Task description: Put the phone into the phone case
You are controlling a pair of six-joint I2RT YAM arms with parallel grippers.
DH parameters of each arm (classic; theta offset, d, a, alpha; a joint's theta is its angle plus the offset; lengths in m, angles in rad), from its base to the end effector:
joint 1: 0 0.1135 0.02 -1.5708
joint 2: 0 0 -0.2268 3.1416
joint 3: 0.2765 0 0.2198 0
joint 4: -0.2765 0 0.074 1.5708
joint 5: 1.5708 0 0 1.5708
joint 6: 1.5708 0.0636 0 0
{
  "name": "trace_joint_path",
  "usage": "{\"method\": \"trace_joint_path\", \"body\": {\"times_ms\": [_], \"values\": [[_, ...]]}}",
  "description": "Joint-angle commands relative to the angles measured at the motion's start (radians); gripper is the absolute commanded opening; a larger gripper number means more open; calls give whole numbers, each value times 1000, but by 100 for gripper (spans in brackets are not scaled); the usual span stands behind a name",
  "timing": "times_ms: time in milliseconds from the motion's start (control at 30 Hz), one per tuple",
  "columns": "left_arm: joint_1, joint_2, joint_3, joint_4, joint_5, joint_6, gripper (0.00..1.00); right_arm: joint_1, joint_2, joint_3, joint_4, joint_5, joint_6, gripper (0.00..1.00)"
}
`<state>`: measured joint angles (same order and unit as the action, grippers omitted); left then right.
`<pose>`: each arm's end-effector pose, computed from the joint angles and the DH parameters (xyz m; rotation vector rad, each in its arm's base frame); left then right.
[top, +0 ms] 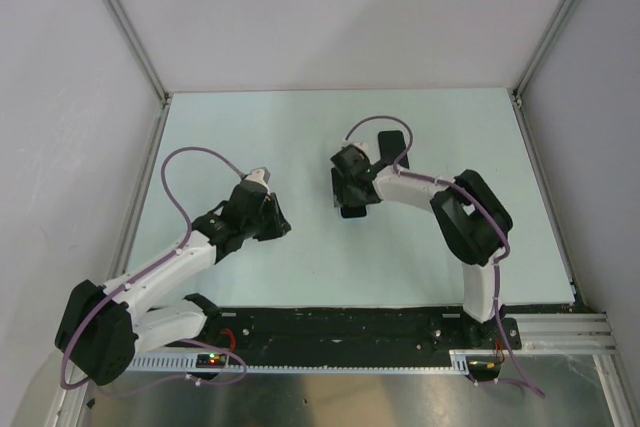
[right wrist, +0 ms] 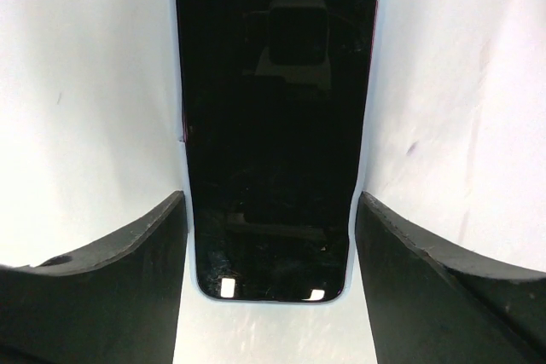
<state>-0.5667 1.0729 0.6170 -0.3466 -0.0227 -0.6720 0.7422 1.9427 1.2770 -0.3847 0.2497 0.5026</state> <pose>0.1894 -0.1188 0.1746 -0.1400 2.4432 -0.5516 0.2857 0.2407 0.1237 -0.2222 2.5658 0.1370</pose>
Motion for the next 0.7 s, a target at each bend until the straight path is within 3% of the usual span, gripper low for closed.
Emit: {"method": "trace_joint_path", "body": {"times_ms": [0, 167, 367, 433, 567, 667], "values": [[7, -26, -7, 9, 5, 18, 29, -114, 126, 137, 10, 10, -142, 41], [8, -32, -3, 3, 9, 18, 29, -168, 286, 378, -73, -5, -192, 43], [8, -48, -2, -9, 5, 18, 29, -200, 424, 614, -173, -2, -207, 53], [8, -57, -4, -12, 2, 18, 29, -204, 447, 659, -198, 0, -209, 60], [8, -72, -9, -17, -4, 14, 29, -203, 426, 677, -205, -3, -213, 84], [9, -77, -6, -20, -9, 12, 30, -203, 376, 673, -201, -21, -211, 91]]}}
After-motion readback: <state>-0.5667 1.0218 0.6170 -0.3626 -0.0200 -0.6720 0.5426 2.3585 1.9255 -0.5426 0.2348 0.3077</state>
